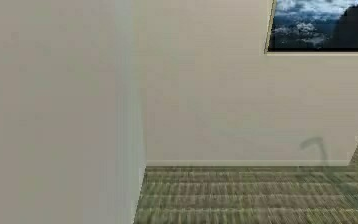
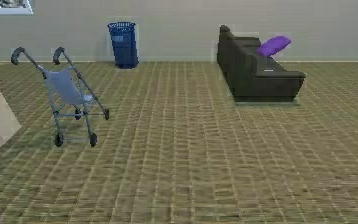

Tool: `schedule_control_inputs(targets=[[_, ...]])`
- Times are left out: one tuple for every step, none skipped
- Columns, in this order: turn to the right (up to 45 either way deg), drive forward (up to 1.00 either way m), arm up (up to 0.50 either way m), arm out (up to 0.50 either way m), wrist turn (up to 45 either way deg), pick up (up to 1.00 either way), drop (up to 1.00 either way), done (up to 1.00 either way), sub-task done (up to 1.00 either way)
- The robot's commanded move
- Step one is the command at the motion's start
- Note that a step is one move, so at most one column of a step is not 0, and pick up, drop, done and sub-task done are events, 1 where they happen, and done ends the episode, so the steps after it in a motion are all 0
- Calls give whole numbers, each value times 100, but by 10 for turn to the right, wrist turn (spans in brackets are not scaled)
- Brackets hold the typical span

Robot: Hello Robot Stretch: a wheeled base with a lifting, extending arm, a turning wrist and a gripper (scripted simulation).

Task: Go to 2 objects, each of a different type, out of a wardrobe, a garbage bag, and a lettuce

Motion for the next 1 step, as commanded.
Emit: schedule_control_inputs(targets=[[450, 0, 0, 0, 0, 0, 0, 0, 0]])
